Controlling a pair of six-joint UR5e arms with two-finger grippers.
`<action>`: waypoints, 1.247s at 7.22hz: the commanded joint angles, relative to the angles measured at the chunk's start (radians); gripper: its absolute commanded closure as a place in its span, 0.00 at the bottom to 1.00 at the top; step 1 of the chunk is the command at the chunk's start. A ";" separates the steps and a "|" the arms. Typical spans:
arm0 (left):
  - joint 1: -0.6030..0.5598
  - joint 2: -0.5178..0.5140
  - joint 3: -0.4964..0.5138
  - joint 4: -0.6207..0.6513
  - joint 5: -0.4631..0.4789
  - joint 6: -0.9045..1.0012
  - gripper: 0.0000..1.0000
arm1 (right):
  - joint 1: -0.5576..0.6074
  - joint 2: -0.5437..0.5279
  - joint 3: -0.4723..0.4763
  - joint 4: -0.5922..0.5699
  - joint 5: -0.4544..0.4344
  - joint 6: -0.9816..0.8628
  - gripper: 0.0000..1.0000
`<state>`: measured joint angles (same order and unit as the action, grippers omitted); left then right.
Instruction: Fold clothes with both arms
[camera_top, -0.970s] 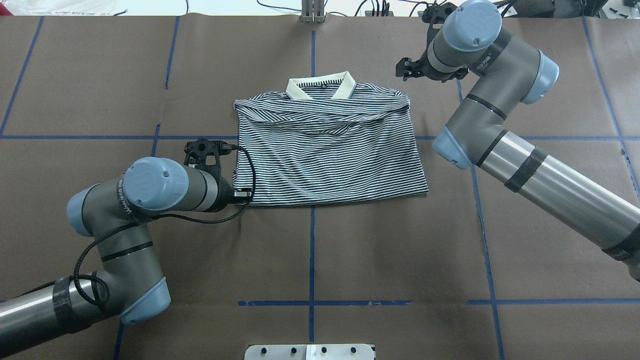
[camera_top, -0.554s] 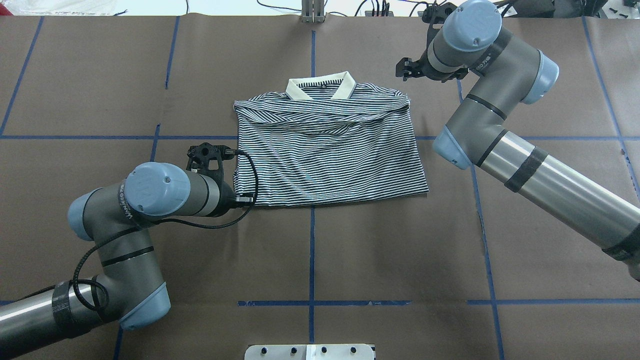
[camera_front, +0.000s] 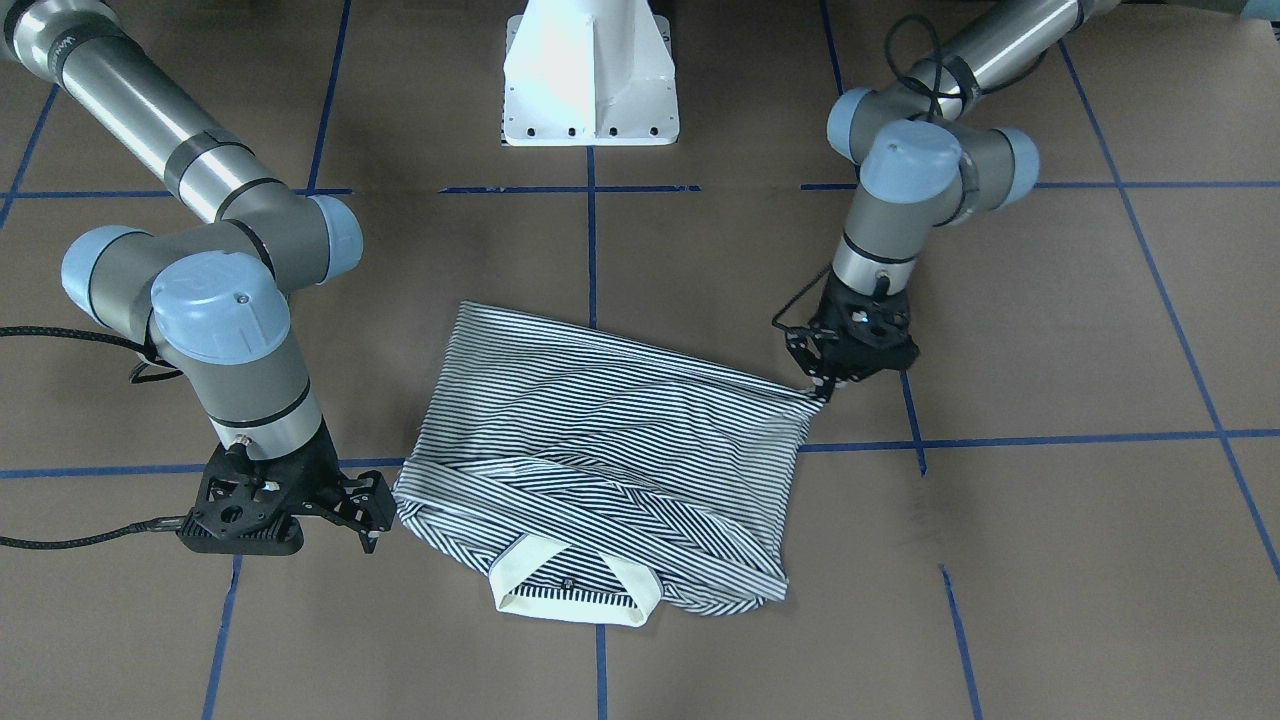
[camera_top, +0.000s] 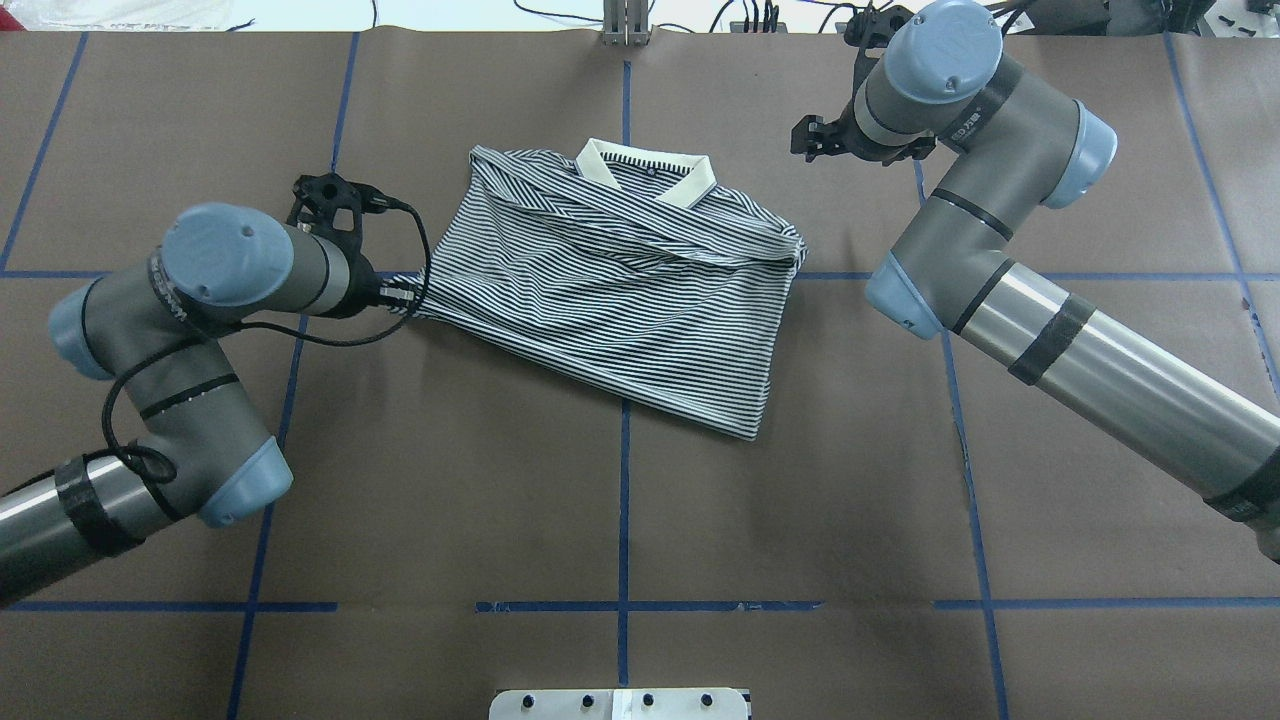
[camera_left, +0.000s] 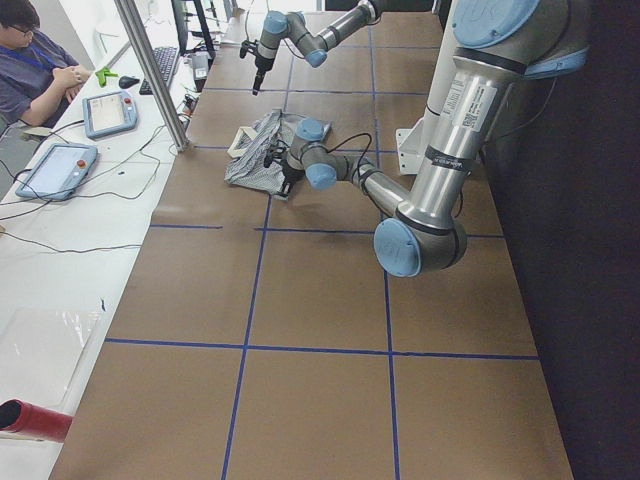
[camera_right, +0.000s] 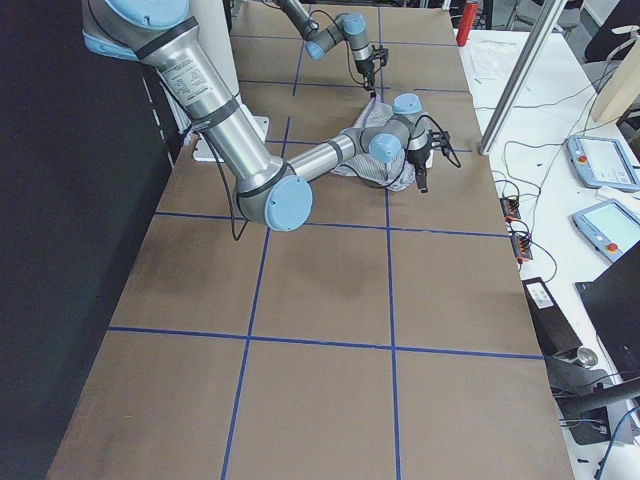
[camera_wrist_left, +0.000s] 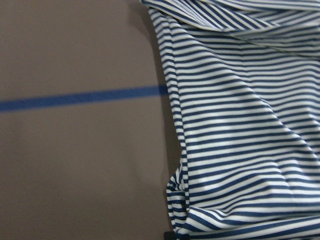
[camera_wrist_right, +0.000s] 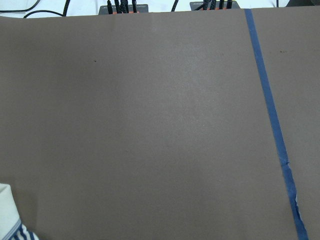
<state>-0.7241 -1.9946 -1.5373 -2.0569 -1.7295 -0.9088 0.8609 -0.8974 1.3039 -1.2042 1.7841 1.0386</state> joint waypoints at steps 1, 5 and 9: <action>-0.139 -0.181 0.339 -0.131 0.016 0.097 1.00 | 0.000 0.000 0.000 0.000 0.000 0.003 0.00; -0.198 -0.440 0.760 -0.312 0.125 0.108 0.55 | -0.005 0.008 0.002 0.000 0.000 0.011 0.00; -0.301 -0.354 0.647 -0.319 -0.096 0.343 0.00 | -0.097 0.157 -0.056 -0.006 -0.046 0.284 0.21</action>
<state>-1.0041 -2.3989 -0.8283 -2.3737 -1.7784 -0.6050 0.7998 -0.8021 1.2816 -1.2096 1.7660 1.2277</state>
